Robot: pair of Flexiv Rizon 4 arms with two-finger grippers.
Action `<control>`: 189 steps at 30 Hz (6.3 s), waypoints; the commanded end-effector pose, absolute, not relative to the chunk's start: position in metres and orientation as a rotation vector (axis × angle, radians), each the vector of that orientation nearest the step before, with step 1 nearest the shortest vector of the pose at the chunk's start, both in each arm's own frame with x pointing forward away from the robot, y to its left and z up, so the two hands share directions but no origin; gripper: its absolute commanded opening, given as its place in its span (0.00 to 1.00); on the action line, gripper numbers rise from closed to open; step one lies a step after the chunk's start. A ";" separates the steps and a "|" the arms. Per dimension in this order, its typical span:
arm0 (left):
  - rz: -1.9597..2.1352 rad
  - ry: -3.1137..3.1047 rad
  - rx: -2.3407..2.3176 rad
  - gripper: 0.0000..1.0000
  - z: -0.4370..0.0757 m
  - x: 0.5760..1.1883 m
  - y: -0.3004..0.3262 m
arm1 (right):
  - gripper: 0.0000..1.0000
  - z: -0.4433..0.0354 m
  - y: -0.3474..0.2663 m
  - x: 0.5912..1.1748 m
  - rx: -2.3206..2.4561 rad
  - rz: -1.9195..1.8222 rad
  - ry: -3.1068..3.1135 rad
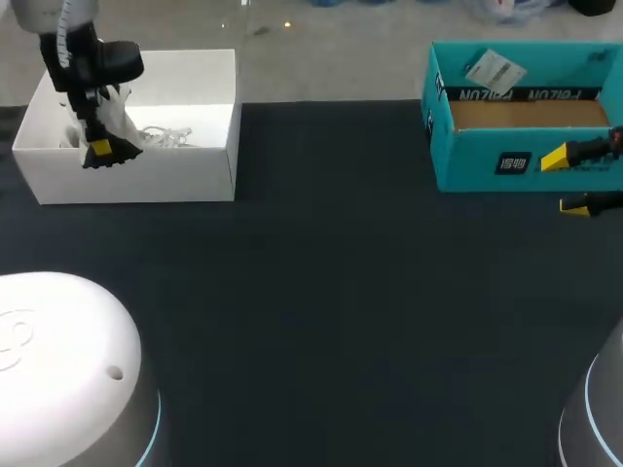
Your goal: Take the shoe out of the shoebox, open the shoe tongue, remove and reinsert the insole, then place the shoe into the shoebox
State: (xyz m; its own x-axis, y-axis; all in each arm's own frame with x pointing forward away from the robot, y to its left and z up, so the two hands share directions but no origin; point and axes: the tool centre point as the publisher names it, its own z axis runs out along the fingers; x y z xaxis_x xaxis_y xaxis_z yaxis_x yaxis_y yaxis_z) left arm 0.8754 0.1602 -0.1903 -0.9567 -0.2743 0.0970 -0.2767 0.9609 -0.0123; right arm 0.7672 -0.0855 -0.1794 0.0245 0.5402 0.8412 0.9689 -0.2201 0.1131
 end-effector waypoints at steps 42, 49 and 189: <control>-0.098 -3.062 0.272 0.00 -0.190 1.004 0.295 | 1.00 -0.180 -0.085 0.767 -1.803 -1.102 -1.533; -0.145 -3.075 0.193 0.00 -0.196 1.040 0.317 | 1.00 -0.180 -0.085 0.767 -1.803 -1.102 -1.533; -0.210 -2.063 -2.338 0.00 -0.399 1.248 0.315 | 1.00 -0.180 -0.085 0.767 -1.803 -1.102 -1.533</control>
State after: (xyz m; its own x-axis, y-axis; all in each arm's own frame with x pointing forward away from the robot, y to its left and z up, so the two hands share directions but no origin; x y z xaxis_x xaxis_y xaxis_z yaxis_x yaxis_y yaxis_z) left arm 1.2220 0.3156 -0.3849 0.1213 0.9861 0.1133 0.9858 -0.1330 0.1026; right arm 0.7672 -0.0855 -0.1794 0.0245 0.5402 0.8412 0.9689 -0.2200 0.1131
